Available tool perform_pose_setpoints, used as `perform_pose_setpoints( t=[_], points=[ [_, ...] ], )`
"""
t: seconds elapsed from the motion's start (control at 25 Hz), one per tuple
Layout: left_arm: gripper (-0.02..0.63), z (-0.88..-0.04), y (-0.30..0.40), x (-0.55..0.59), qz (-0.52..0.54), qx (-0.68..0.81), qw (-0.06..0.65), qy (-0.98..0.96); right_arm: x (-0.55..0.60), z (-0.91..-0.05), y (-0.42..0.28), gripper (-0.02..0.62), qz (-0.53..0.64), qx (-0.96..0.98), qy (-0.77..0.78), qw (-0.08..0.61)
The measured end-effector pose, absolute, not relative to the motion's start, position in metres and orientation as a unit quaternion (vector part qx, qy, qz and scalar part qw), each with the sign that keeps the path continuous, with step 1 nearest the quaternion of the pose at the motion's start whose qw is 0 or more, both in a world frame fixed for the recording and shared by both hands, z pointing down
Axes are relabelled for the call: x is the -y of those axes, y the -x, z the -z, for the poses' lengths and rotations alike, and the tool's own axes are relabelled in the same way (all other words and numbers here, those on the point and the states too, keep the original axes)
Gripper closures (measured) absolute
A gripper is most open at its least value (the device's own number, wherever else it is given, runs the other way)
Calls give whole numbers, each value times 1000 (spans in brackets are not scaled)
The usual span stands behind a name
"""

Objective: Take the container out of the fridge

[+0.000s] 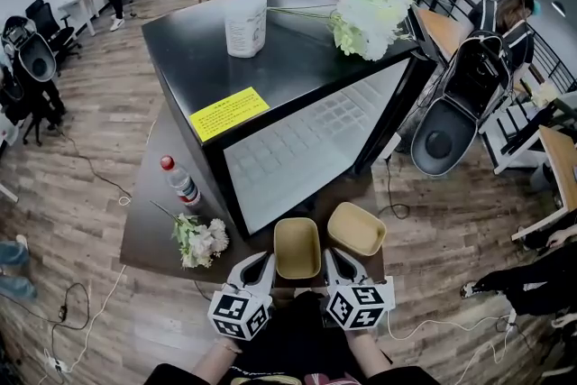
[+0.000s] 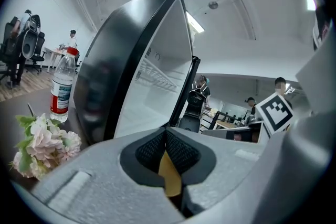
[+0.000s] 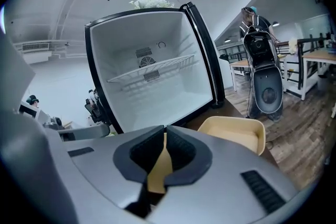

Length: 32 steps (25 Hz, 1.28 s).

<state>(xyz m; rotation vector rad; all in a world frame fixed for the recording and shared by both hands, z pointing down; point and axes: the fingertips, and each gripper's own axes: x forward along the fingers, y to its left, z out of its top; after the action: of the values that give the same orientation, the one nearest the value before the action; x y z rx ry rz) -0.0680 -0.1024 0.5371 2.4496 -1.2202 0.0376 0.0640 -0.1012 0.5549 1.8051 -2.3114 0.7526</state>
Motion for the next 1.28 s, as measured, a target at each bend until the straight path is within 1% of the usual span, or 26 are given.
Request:
perform_pose_setpoints(
  t=[0.12, 0.72, 0.96, 1.28],
  points=[
    [598, -538, 65, 103, -13, 434, 200, -878, 102, -559, -68, 586, -247, 755, -604, 63],
    [598, -539, 59, 109, -19, 427, 193, -883, 107, -565, -64, 588, -246, 761, -594, 83],
    [598, -539, 55, 110, -24, 423, 190, -886, 107, -572, -66, 588, -231, 755, -602, 120],
    [598, -540, 55, 112, -27, 421, 190, -887, 109, -576, -67, 588, -235, 751, -605, 124]
  ],
)
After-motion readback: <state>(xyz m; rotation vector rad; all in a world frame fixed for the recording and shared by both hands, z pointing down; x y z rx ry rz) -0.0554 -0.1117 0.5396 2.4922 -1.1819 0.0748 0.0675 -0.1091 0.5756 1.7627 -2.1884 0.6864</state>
